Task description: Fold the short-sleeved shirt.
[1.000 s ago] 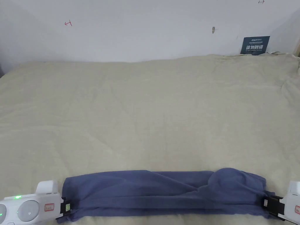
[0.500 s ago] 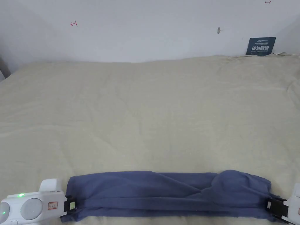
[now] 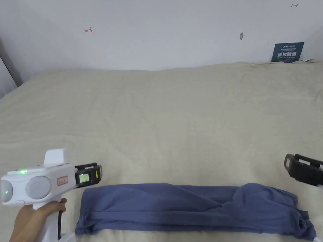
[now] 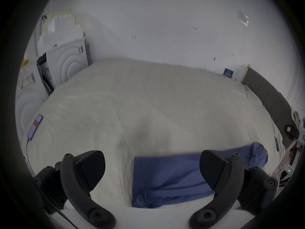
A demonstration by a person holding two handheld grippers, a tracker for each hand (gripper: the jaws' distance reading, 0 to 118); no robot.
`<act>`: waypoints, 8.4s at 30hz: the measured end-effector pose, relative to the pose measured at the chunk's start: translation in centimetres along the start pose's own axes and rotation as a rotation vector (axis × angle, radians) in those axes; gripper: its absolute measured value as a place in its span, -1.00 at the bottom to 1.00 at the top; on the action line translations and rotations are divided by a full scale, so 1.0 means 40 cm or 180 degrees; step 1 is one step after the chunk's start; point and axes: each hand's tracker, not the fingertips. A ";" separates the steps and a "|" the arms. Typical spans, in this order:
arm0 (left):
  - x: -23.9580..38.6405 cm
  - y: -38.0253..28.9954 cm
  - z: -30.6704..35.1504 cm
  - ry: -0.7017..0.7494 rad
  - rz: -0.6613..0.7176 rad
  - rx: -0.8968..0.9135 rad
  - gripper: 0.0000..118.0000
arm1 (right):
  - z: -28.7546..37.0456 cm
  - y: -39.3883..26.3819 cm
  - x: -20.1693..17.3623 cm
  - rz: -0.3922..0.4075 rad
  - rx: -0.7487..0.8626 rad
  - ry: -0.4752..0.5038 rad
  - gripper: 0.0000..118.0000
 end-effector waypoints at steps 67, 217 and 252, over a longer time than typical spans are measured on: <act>-0.192 -0.130 -0.258 -0.1204 0.0640 -0.1498 0.16 | -0.018 0.009 -0.141 0.0489 0.0634 -0.0171 -1.00; 0.410 -0.220 -0.144 -0.1297 -0.0595 -0.0906 -1.00 | 0.092 -0.010 0.022 0.0056 0.0629 -0.0218 -0.99; 0.028 -0.149 -0.307 -0.1378 0.0362 -0.1657 0.68 | 0.035 -0.019 -0.023 0.0058 0.0504 -0.0085 -0.99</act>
